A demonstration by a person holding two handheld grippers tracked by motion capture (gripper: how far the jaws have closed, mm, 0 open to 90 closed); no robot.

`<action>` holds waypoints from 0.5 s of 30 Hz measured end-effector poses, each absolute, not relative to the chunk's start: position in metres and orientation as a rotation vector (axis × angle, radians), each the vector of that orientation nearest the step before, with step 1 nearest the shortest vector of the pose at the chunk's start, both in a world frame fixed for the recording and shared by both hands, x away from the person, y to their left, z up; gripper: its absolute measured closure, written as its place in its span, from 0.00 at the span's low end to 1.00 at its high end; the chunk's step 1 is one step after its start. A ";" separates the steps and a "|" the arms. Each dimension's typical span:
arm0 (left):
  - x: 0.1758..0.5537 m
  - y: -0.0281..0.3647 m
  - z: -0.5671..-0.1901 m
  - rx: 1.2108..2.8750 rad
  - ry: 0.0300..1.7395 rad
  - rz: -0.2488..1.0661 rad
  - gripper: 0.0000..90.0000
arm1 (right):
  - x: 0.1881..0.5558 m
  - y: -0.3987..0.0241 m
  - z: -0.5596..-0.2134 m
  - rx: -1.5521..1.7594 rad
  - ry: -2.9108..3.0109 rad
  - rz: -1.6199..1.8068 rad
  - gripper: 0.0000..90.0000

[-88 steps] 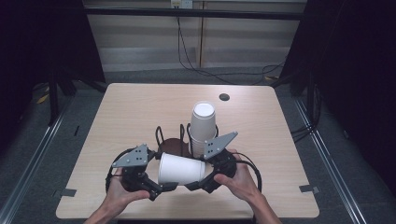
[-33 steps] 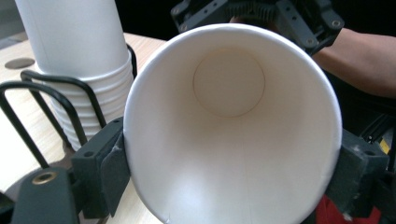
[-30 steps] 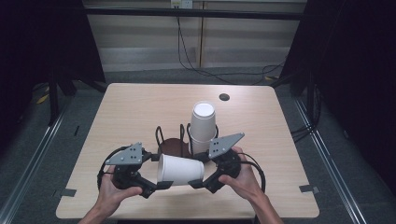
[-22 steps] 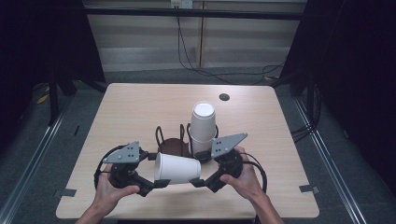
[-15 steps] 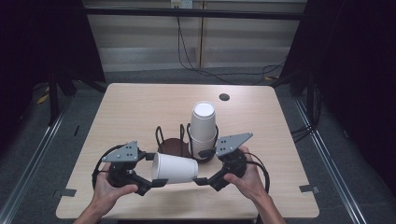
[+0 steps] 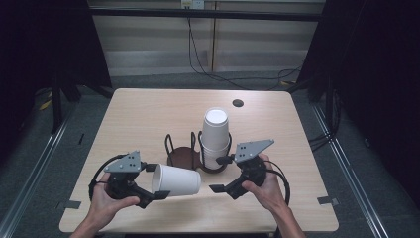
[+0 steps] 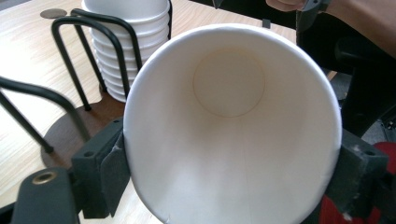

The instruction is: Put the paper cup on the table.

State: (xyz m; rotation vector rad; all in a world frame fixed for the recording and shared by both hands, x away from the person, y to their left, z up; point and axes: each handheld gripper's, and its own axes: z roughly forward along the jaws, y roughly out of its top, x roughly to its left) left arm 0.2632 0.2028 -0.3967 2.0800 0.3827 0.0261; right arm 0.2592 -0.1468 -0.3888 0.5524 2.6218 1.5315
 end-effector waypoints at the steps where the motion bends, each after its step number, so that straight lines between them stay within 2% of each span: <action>1: 0.264 0.204 -0.397 2.076 0.390 0.020 0.17 | 0.260 -0.147 -0.389 0.558 2.620 1.532 0.16; 15: 0.268 0.216 -0.392 2.148 0.454 0.027 0.16 | 0.258 -0.155 -0.391 0.616 2.596 1.516 0.16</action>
